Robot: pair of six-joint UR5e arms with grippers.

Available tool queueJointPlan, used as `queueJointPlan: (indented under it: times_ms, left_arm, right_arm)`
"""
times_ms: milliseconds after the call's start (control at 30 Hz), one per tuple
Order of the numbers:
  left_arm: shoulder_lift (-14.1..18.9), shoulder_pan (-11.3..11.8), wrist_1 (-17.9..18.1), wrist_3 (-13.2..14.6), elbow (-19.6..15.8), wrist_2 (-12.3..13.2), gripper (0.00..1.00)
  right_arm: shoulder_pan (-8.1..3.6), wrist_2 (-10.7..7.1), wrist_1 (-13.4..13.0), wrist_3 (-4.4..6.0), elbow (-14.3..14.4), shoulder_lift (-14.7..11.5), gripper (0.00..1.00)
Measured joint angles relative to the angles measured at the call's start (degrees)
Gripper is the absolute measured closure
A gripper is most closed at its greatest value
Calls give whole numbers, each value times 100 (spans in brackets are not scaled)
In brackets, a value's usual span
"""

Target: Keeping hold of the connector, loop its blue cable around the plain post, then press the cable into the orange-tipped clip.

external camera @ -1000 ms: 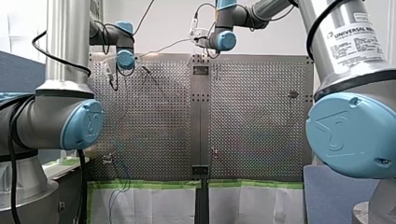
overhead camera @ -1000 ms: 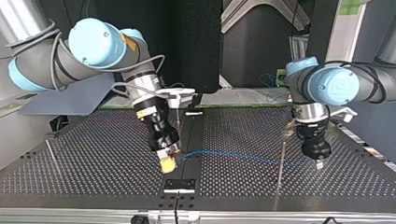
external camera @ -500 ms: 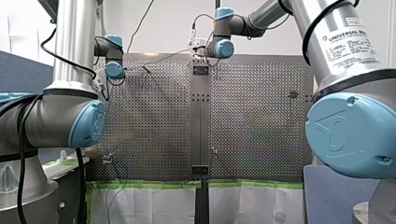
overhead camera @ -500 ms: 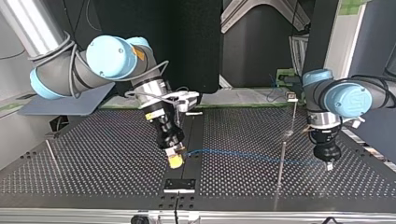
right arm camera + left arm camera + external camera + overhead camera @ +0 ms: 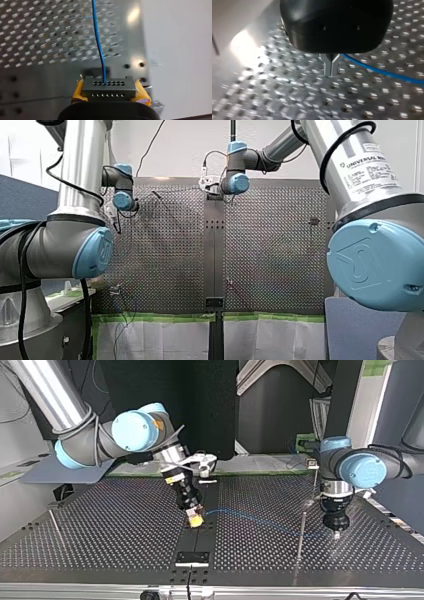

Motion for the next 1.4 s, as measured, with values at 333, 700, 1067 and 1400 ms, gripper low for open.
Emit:
queueJointPlan:
  times_ms: [333, 700, 1067, 1400]
  left_arm:
    - [-276, -47, -40, -2, 0, 22, 97]
    - [-531, -191, -103, -26, -7, 69, 68]
    - [-537, -243, -67, -189, -8, 286, 22]
    - [-538, -289, -140, -213, -9, 195, 0]
  right_arm:
    - [-20, 191, -466, 283, 538, 44, 100]
    - [160, 555, -1101, 294, 1214, 551, 100]
    - [402, 691, -1458, 227, 1857, 1225, 100]
    - [544, 959, -1897, 218, 2173, 1765, 100]
